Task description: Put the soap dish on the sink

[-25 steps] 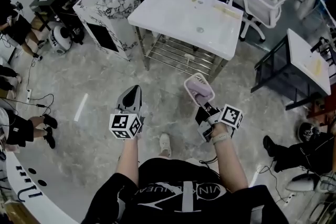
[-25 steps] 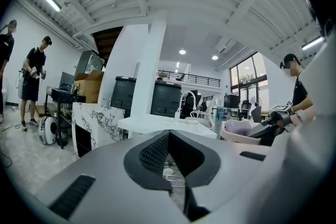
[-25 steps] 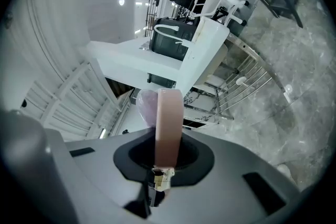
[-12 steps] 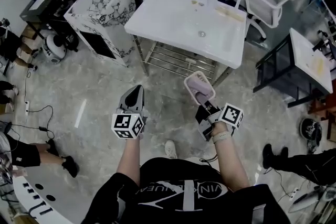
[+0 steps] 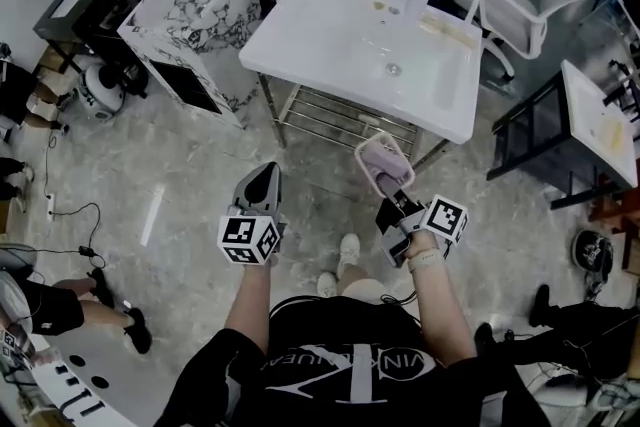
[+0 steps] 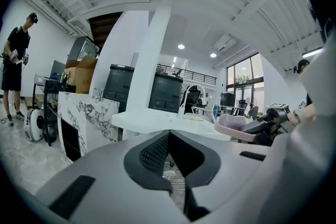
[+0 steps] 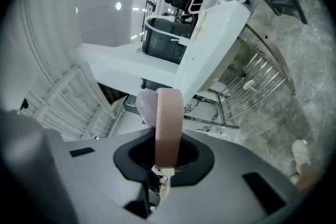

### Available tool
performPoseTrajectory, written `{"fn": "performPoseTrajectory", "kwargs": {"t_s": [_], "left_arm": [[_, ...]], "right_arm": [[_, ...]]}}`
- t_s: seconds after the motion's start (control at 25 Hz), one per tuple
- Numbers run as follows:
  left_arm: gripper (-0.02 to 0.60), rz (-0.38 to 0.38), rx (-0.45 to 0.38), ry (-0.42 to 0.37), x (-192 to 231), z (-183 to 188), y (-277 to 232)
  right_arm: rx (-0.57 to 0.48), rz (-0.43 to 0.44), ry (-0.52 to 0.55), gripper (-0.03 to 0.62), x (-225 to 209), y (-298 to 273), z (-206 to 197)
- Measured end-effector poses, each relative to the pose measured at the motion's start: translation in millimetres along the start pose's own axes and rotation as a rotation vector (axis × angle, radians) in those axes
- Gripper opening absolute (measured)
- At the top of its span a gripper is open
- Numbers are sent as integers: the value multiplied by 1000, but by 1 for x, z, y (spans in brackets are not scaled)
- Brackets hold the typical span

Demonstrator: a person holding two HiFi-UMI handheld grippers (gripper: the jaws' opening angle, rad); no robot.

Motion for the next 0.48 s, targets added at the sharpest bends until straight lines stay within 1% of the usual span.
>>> {"fn": "performPoseTrajectory", "kwargs": {"t_s": [0.16,0.36,0.48], "left_arm": [[15,1,-3,2,9,0,-19],[15,17,-18,-1,24,10,-52],[15,19,-24,-1,28,17,-74]], "right_arm": [[6,6,14,48,-7,-19,12],[13,23,13,48,-11,-54,34],[17,16,12,48,-13,-72,49]]}}
Point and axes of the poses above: the fingertips, and each gripper's own axes: y backward along the fingers, x to its left, z out of its top, the point moved 2 cm from there along y, backward along the fingers, and after that the axes turned 11 degrees about z, right-handed, at the moved point
